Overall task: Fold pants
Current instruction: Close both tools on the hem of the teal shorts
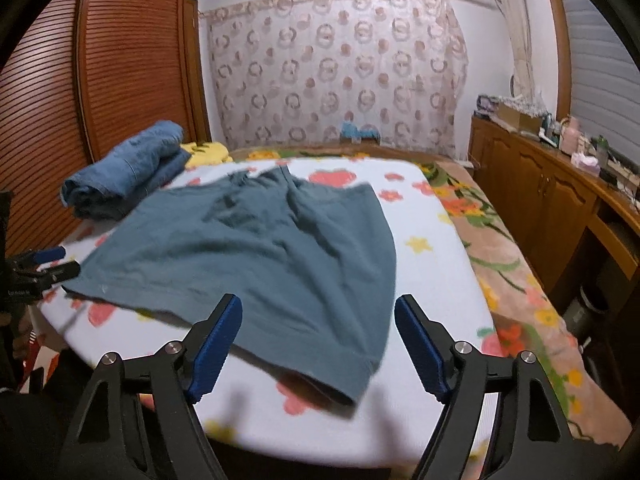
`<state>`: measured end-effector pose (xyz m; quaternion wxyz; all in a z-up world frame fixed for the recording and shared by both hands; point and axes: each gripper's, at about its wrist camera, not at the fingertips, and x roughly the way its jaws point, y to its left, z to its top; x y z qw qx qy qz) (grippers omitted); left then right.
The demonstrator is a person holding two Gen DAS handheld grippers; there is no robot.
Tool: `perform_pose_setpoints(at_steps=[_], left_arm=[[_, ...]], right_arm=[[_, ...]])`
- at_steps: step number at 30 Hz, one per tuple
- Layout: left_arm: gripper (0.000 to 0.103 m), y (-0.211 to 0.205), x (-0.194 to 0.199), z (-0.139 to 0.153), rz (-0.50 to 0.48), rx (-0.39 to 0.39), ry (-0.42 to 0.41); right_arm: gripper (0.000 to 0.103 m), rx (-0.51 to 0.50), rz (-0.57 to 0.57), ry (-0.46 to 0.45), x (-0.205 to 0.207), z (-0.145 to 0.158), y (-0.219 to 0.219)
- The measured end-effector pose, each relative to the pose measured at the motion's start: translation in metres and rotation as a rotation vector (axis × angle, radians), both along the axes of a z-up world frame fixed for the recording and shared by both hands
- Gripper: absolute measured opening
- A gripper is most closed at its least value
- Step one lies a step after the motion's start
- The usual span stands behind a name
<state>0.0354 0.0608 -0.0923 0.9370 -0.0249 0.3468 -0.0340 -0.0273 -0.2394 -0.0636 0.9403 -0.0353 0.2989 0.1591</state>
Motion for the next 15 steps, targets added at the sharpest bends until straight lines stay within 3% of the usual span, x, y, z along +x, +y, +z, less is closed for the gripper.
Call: perform_pose_setpoints(at_steps=[4, 9, 15], left_arm=[[0.103, 0.005, 0.0, -0.005, 0.005, -0.006, 0.017], [0.103, 0.007, 0.001, -0.012, 0.005, -0.004, 0.035], [0.099, 0.009, 0.0, -0.015, -0.007, -0.016, 0.053]], right_arm=[[0.075, 0.001, -0.02, 0.05, 0.001, 0.002, -0.004], [0.06, 0.014, -0.044, 0.104, 0.003, 0.013, -0.007], [0.05, 0.033, -0.034, 0.14, 0.001, 0.024, -0.001]])
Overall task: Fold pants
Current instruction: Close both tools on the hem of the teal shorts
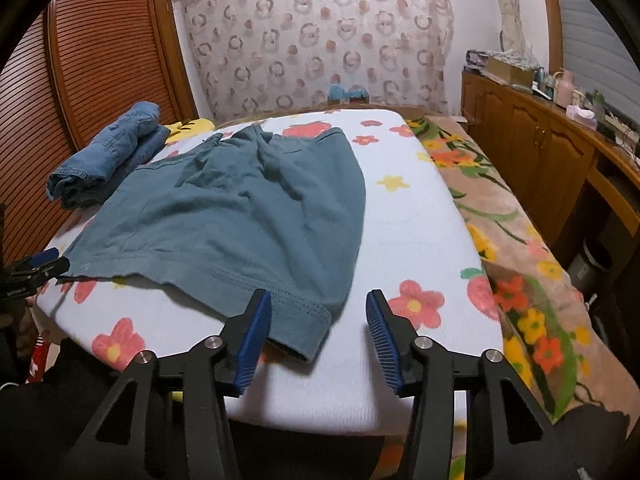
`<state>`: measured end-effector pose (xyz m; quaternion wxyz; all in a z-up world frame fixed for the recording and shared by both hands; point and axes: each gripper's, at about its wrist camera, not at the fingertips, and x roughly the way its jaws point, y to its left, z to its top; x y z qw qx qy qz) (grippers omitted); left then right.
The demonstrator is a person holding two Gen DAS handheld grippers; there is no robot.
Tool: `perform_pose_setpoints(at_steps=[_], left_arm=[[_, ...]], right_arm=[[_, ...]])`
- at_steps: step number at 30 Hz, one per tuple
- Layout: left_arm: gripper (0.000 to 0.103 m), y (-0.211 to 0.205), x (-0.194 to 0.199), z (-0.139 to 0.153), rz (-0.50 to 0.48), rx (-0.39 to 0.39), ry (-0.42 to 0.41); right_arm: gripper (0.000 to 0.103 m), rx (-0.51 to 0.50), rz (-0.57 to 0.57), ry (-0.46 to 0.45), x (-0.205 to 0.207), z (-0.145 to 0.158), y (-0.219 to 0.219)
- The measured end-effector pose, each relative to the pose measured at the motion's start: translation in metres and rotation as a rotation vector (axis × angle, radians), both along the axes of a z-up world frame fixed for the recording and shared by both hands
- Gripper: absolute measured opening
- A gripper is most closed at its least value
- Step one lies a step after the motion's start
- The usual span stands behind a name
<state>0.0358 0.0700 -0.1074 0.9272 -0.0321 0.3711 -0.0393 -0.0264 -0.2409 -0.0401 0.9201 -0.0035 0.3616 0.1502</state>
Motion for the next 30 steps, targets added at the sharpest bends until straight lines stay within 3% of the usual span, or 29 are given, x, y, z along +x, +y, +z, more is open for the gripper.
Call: perform_pose_setpoints(at_steps=[3, 7, 15, 20, 25, 27, 30], left_arm=[[0.094, 0.0, -0.001, -0.001, -0.009, -0.006, 0.003], [0.077, 0.003, -0.004, -0.002, -0.015, -0.025, 0.01], [0.063, 0.017, -0.015, -0.001, -0.002, -0.074, 0.01], [0.038, 0.016, -0.015, -0.001, -0.012, -0.062, 0.011], [0.023, 0.013, -0.016, -0.001, -0.036, -0.059, 0.018], [0.019, 0.013, -0.018, 0.001, -0.039, -0.049, 0.015], [0.013, 0.014, -0.018, 0.004, -0.047, -0.067, 0.012]], right_arm=[[0.047, -0.006, 0.011, 0.004, -0.008, 0.001, 0.002], [0.045, -0.002, 0.015, 0.003, -0.01, 0.001, 0.003], [0.045, -0.009, 0.026, 0.01, -0.006, -0.004, -0.001], [0.045, -0.01, 0.026, 0.007, -0.005, -0.005, -0.004], [0.044, -0.004, 0.025, 0.008, -0.005, -0.004, -0.007], [0.032, -0.002, 0.025, 0.009, -0.003, -0.003, -0.007], [0.024, -0.008, 0.022, 0.01, 0.004, -0.002, -0.006]])
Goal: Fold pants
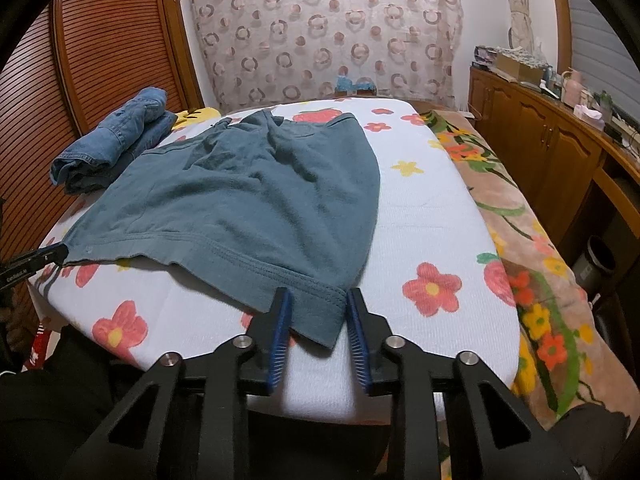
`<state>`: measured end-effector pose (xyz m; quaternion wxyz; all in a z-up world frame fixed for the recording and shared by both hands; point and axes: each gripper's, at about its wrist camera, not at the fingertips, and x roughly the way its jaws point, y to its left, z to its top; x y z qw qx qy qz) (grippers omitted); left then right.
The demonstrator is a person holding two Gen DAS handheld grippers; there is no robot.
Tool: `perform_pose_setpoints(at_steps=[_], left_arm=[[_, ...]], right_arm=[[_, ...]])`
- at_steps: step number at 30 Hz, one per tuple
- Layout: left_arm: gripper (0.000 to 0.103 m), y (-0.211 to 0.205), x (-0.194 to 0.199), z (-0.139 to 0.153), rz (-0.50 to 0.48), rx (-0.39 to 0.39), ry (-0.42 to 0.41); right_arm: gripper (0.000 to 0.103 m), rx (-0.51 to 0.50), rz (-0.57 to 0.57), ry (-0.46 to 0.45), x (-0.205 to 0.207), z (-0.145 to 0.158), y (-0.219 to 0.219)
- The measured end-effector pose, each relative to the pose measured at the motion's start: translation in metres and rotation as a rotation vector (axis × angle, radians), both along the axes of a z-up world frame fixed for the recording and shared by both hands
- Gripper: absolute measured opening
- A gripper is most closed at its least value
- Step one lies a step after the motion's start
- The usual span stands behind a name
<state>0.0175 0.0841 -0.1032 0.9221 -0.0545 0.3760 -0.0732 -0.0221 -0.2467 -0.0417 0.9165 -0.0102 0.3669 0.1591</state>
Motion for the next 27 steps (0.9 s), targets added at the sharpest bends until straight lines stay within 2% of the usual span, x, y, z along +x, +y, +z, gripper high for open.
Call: perform_pose_setpoints(at_steps=[3, 6, 16, 20, 25, 27], left_arm=[[0.011, -0.002, -0.004, 0.006, -0.014, -0.008, -0.011], [0.011, -0.007, -0.009, 0.012, -0.03, -0.011, -0.018], [0.01, -0.024, -0.019, 0.025, -0.094, -0.021, -0.02], [0.01, -0.028, -0.017, 0.023, -0.112, -0.012, -0.013], [0.011, -0.025, -0.012, 0.02, -0.097, -0.002, -0.001], [0.014, -0.024, -0.013, 0.022, -0.079, 0.011, -0.006]], right_arm=[[0.013, 0.004, 0.008, -0.005, 0.002, 0.005, 0.001], [0.008, 0.004, 0.019, -0.025, -0.002, 0.011, 0.0], [0.007, 0.016, 0.012, -0.059, -0.02, 0.031, -0.017], [0.007, 0.021, 0.01, -0.056, -0.023, 0.029, -0.017], [0.007, 0.036, 0.018, -0.05, -0.02, 0.026, -0.01], [0.007, 0.045, 0.031, -0.056, -0.017, 0.029, -0.008]])
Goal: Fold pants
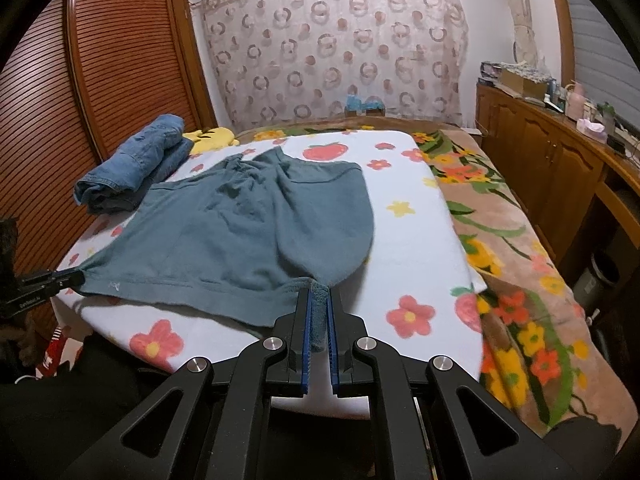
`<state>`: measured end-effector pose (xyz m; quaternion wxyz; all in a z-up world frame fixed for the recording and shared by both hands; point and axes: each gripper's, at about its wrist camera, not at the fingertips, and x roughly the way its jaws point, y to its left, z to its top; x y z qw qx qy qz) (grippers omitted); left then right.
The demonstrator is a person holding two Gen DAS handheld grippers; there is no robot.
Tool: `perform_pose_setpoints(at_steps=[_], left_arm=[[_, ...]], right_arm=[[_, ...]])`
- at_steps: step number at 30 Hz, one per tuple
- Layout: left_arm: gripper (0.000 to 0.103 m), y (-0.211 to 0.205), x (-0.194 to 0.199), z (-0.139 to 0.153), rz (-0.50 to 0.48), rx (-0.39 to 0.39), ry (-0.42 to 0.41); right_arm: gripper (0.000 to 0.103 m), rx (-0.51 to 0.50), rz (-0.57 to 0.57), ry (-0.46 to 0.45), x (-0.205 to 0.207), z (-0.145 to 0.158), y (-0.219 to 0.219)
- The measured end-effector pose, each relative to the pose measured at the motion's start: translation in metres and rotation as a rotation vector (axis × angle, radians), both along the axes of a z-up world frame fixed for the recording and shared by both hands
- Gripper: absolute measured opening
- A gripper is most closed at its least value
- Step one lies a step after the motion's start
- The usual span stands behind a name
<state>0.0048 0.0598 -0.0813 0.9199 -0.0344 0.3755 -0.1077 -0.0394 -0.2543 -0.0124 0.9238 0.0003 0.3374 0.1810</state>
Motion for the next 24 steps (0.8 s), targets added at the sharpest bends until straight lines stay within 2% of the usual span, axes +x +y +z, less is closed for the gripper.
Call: perform_pose_setpoints(at_steps=[6, 9, 11, 17, 18, 19, 20, 24], left_arm=[[0.021, -0.001, 0.0, 0.003, 0.017, 0.04, -0.02], [0.031, 0.002, -0.001, 0.006, 0.021, 0.036, -0.036], [0.047, 0.003, -0.002, 0.009, 0.028, 0.036, -0.05], [0.052, 0.013, 0.007, 0.012, 0.076, 0.064, -0.064], [0.056, 0.015, 0.009, 0.012, 0.08, 0.065, -0.064], [0.07, 0.016, 0.01, 0.012, 0.083, 0.06, -0.07], [0.076, 0.019, 0.01, 0.013, 0.086, 0.05, -0.084], [0.078, 0.022, 0.013, 0.015, 0.092, 0.044, -0.102]], right_arm=[[0.007, 0.008, 0.052, -0.027, 0.008, 0.007, 0.012], [0.007, 0.013, 0.081, -0.04, 0.012, 0.008, 0.019], [0.007, 0.015, 0.102, -0.046, 0.016, 0.008, 0.025], [0.007, 0.031, 0.162, -0.058, 0.025, 0.004, 0.037], [0.007, 0.034, 0.175, -0.059, 0.027, 0.003, 0.04], [0.007, 0.036, 0.189, -0.059, 0.029, 0.003, 0.043], [0.007, 0.038, 0.202, -0.061, 0.031, 0.002, 0.046], [0.007, 0.048, 0.263, -0.064, 0.039, -0.001, 0.059]])
